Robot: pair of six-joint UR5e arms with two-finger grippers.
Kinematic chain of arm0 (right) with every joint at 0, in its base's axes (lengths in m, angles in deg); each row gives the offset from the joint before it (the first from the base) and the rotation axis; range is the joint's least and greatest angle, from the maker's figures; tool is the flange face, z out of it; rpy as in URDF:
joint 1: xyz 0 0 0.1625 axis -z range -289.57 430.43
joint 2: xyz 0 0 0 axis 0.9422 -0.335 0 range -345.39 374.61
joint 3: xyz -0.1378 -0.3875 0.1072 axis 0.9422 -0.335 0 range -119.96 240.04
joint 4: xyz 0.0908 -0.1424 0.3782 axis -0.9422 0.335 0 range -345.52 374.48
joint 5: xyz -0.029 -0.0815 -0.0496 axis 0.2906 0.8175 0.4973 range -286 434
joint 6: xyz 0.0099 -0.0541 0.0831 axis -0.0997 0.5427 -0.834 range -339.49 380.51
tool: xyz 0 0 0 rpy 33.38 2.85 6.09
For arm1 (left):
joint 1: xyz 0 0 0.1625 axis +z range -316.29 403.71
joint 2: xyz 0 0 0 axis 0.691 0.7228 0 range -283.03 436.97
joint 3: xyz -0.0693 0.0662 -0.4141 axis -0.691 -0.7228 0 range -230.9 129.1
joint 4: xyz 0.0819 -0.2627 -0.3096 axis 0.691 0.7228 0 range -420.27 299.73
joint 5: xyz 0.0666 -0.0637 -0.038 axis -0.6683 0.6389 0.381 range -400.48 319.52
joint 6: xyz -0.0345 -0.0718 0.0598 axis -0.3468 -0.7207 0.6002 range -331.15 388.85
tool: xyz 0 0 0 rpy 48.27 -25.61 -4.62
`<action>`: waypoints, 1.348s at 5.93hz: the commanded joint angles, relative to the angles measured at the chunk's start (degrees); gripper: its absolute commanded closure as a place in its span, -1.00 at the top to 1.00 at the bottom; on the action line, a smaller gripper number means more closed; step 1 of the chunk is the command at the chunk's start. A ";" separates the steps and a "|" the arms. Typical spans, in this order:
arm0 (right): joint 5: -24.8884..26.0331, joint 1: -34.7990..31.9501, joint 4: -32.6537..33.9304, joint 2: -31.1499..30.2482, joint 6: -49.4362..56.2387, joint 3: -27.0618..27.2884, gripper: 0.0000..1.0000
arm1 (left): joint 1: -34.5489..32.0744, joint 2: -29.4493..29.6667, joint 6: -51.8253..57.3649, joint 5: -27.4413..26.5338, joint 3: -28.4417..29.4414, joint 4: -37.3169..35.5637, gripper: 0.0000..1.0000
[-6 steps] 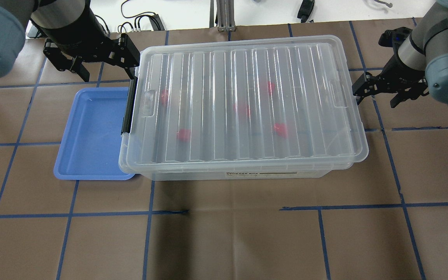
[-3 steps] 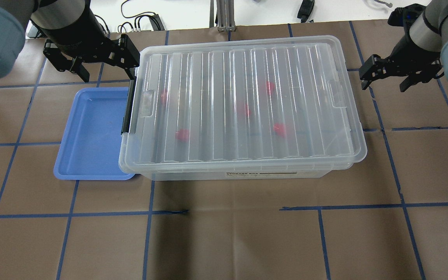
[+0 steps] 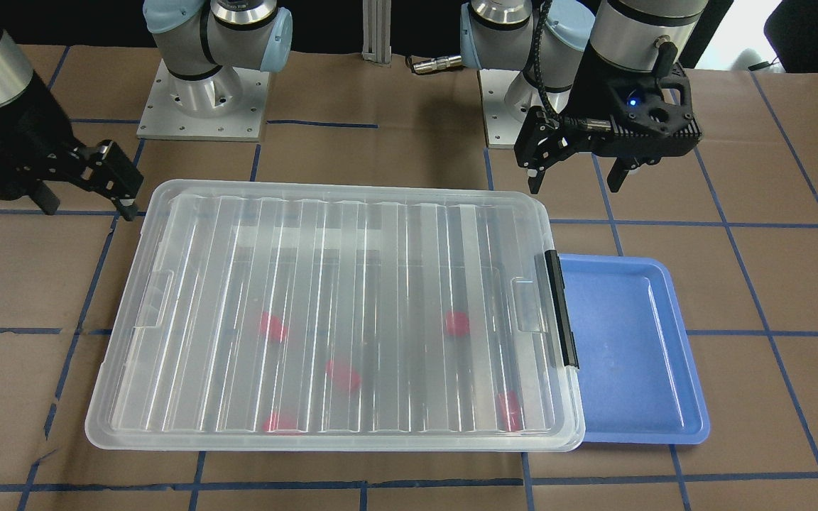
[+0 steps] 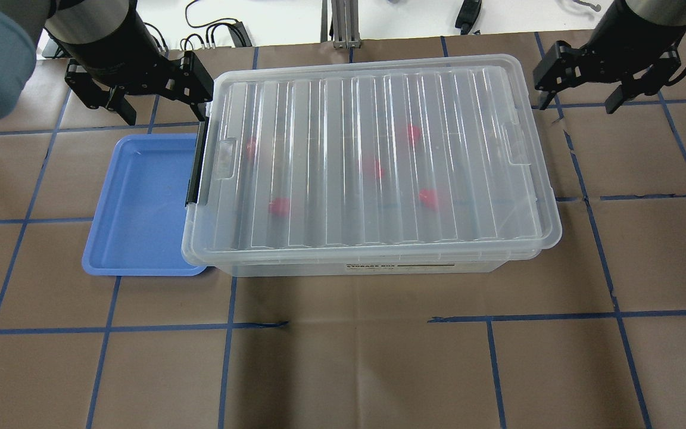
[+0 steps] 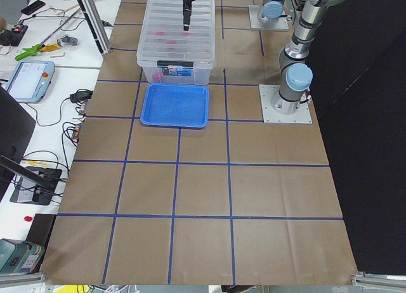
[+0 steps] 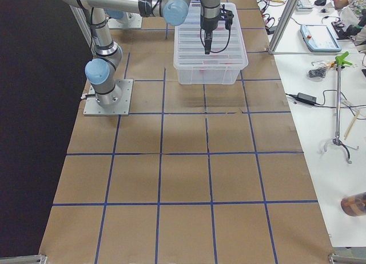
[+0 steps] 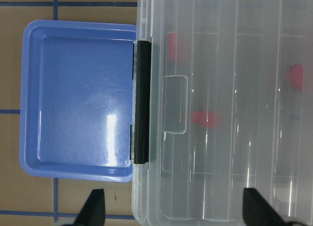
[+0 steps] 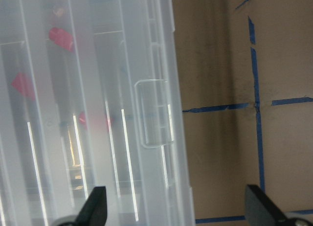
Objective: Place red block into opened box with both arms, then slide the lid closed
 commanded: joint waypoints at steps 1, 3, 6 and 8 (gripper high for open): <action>0.53 -5.82 -5.24 0.24 -7.46 -4.41 1.00 | 0.00 -0.16 0.00 0.02 0.01 0.00 0.96; 0.53 -6.36 -6.93 0.07 -9.83 -4.61 1.00 | 0.00 -0.16 0.00 -0.07 0.01 0.00 0.96; 0.62 -6.72 -7.03 0.07 -10.03 -4.61 1.00 | 0.00 -0.07 0.00 0.02 0.10 0.00 0.96; 0.53 -6.72 -7.03 0.07 -10.03 -4.43 1.00 | 0.00 -0.07 0.00 -0.06 0.10 0.00 0.96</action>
